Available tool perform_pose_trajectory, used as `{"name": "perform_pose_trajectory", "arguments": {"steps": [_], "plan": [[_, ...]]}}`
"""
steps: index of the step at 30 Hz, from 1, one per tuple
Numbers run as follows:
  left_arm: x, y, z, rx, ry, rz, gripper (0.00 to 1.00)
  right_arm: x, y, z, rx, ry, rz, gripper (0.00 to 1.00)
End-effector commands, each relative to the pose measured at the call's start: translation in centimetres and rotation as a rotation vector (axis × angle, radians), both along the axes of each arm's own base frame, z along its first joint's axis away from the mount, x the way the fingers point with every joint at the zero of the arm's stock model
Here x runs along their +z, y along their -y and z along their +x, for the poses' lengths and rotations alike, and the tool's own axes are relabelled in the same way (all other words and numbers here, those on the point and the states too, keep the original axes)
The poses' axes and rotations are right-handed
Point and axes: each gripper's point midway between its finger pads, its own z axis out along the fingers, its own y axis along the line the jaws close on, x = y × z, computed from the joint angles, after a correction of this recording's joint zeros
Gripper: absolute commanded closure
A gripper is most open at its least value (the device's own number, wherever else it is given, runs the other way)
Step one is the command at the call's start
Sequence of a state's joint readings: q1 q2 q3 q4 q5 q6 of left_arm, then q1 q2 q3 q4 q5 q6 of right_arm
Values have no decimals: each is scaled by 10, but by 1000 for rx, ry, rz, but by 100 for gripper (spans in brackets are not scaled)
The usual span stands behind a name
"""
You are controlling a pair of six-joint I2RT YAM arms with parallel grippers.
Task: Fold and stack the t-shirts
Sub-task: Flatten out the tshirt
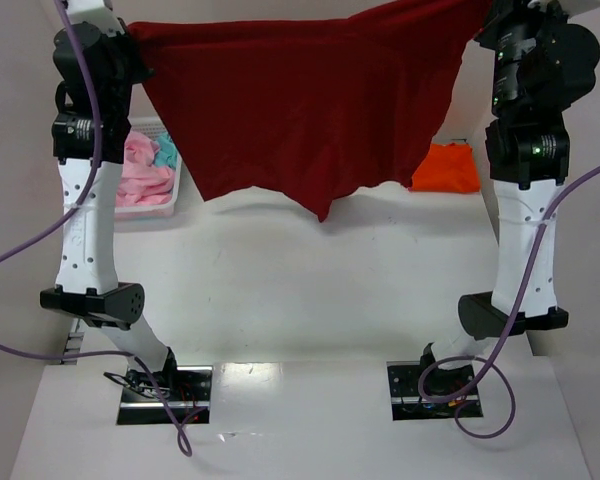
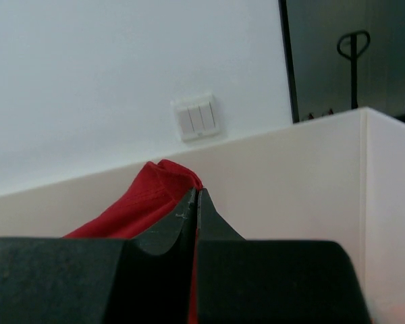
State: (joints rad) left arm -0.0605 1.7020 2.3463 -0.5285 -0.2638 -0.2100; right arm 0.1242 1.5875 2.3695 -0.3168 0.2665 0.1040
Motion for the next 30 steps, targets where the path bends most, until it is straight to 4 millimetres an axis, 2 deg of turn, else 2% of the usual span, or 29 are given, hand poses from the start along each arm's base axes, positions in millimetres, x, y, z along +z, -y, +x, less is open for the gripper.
{"name": "perform_pose_trajectory", "arguments": {"steps": [1,3,5,8,9,10,12,14,15,16,17,18,19,20,21,22,24,26,27,28,29,30], "plan": [[47,-15,-18,45,137,1,100,52,9,-25,-34,177,-16,99],[42,-13,-18,31,123,3,100,59,6,-32,-14,199,-16,99],[46,-11,-24,22,137,4,100,57,1,-26,15,195,-11,99],[48,-10,-26,14,143,13,100,71,0,-42,31,251,-4,99],[53,-10,-29,14,155,13,100,81,-1,-52,41,286,-8,99],[61,-9,-38,2,172,14,100,81,-2,-52,48,287,-13,99],[67,-5,-44,-22,186,17,100,97,-4,-78,71,339,-26,99],[68,-6,-53,-28,187,8,100,103,-5,-101,86,358,-37,99],[73,-4,-60,-40,201,9,100,95,-6,-96,87,331,-39,99],[73,-4,-64,-41,199,10,100,94,-5,-100,82,334,-46,99],[87,0,-88,-67,237,14,100,87,-1,-111,60,318,-62,99],[95,-1,-100,-65,258,29,100,83,5,-118,27,310,-62,99],[95,-1,-100,-65,259,29,100,79,5,-119,27,301,-63,99],[104,-3,-118,-53,286,38,100,73,12,-117,-17,280,-71,99],[99,-5,-120,-43,268,45,100,68,22,-121,-69,254,-66,99],[104,-8,-134,-29,287,42,100,70,32,-130,-117,257,-46,99],[105,-11,-142,-15,298,39,100,65,37,-130,-147,242,-51,99],[100,-13,-149,-3,293,37,100,73,35,-142,-136,268,-55,99],[86,-13,-142,-3,258,38,100,76,31,-142,-117,281,-68,99],[89,-13,-148,-5,270,27,100,79,31,-147,-109,296,-54,99],[73,-10,-138,-18,231,30,100,82,26,-144,-80,303,-62,99],[69,-10,-143,-18,226,30,100,82,25,-144,-74,305,-55,99]]}}
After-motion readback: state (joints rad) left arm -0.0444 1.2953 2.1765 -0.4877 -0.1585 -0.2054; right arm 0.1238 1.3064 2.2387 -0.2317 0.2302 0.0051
